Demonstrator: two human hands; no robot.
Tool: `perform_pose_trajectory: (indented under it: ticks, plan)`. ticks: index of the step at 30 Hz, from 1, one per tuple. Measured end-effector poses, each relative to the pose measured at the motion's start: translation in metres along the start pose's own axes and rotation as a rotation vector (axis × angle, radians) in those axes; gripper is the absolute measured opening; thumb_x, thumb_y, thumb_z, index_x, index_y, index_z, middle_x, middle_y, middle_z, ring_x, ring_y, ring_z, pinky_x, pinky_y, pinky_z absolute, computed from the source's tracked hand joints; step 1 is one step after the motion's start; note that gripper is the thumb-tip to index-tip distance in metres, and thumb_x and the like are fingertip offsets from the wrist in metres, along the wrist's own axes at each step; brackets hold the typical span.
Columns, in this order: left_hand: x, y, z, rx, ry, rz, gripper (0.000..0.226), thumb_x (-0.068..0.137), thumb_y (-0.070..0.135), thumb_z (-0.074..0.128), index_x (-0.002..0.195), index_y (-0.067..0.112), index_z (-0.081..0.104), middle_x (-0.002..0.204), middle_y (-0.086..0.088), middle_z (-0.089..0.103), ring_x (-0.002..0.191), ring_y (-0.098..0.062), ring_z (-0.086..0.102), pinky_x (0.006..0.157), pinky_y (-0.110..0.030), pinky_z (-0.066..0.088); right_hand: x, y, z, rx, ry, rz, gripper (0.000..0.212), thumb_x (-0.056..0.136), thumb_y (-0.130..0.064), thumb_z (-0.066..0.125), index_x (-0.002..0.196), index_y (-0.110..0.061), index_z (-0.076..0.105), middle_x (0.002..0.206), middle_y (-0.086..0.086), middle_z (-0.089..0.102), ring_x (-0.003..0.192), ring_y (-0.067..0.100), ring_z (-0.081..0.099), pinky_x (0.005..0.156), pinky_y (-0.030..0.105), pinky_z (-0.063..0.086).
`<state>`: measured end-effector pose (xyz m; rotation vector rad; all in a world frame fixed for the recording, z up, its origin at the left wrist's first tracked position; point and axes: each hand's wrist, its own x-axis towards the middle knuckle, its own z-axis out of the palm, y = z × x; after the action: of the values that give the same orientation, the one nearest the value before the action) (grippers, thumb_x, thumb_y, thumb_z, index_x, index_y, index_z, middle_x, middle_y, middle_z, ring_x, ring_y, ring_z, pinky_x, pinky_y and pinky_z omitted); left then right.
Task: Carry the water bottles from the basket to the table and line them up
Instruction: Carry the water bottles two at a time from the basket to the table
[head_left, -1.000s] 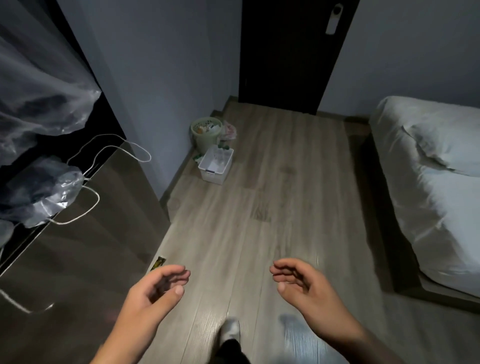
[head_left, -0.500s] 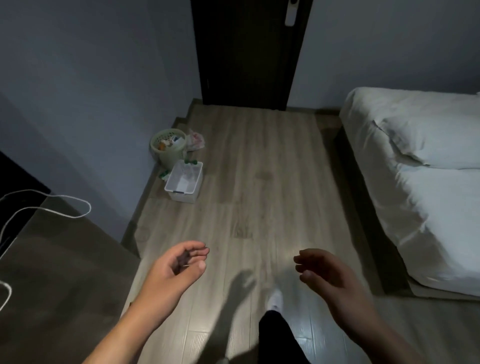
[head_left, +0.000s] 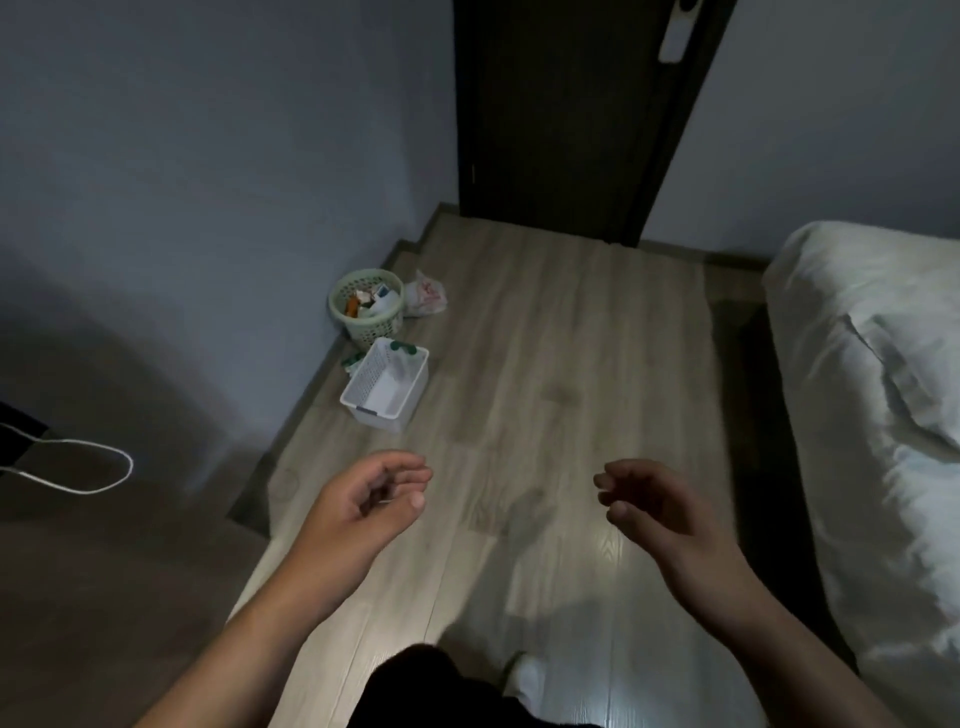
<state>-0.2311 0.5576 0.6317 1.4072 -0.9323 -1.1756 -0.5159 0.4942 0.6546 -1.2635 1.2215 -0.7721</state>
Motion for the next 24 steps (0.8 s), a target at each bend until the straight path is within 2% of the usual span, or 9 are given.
perform_pose_trajectory:
  ticks: [3,7,11,14,17,20,24]
  plan:
    - [0.025,0.006,-0.006,-0.004,0.068,0.01,0.049,0.062,0.037,0.075,0.105,0.014,0.069,0.106,-0.009,0.073,0.105,-0.02,0.068,0.089,-0.024,0.055,0.052,-0.017,0.006,-0.004,-0.085,-0.034,0.026,0.088,0.003,0.063,0.105,-0.017,0.067,0.105,0.003,0.071,0.099,0.018,0.066,0.085,0.031,0.055]
    - [0.065,0.007,-0.019,-0.004,0.153,0.0,0.042,0.061,0.037,0.075,0.099,0.021,0.073,0.105,-0.009,0.074,0.104,-0.02,0.069,0.09,-0.025,0.055,0.119,-0.031,0.03,0.032,-0.215,-0.036,0.028,0.086,0.009,0.063,0.103,-0.012,0.065,0.104,0.008,0.069,0.093,0.015,0.064,0.083,0.024,0.054]
    - [0.121,0.005,-0.03,-0.019,0.208,-0.01,0.041,0.06,0.038,0.074,0.098,0.026,0.073,0.104,-0.01,0.073,0.103,-0.02,0.068,0.092,-0.032,0.054,0.192,-0.044,0.047,0.024,-0.297,-0.044,0.023,0.081,-0.002,0.067,0.102,-0.012,0.066,0.106,0.016,0.067,0.088,0.01,0.062,0.078,0.02,0.053]
    - [0.179,0.008,-0.036,-0.052,0.223,-0.02,0.043,0.057,0.039,0.075,0.098,0.026,0.074,0.102,-0.01,0.074,0.101,-0.02,0.068,0.089,-0.029,0.055,0.248,-0.058,0.046,-0.018,-0.29,-0.049,0.023,0.078,-0.007,0.066,0.101,-0.01,0.067,0.102,0.02,0.065,0.085,0.01,0.061,0.075,0.021,0.053]
    - [0.243,0.017,-0.037,-0.06,0.212,-0.03,0.048,0.05,0.047,0.082,0.094,0.029,0.074,0.101,-0.009,0.074,0.101,-0.02,0.068,0.088,-0.03,0.056,0.305,-0.074,0.034,-0.12,-0.263,-0.079,0.022,0.075,-0.016,0.065,0.097,-0.012,0.068,0.1,0.007,0.067,0.091,0.014,0.065,0.077,0.021,0.052]
    - [0.305,0.036,-0.032,-0.057,0.157,-0.03,0.049,0.049,0.047,0.082,0.094,0.03,0.075,0.102,-0.009,0.074,0.101,-0.021,0.068,0.086,-0.029,0.057,0.352,-0.092,0.017,-0.139,-0.194,-0.089,0.013,0.087,-0.005,0.066,0.098,-0.01,0.067,0.102,0.001,0.068,0.095,0.014,0.064,0.08,0.02,0.052]
    - [0.375,0.06,-0.02,-0.011,0.096,-0.014,0.037,0.057,0.043,0.072,0.093,0.035,0.075,0.103,-0.007,0.074,0.101,-0.018,0.069,0.082,-0.03,0.056,0.399,-0.102,-0.008,-0.1,-0.112,-0.077,0.018,0.087,0.007,0.062,0.099,-0.005,0.066,0.103,0.007,0.067,0.089,0.015,0.065,0.076,0.018,0.052]
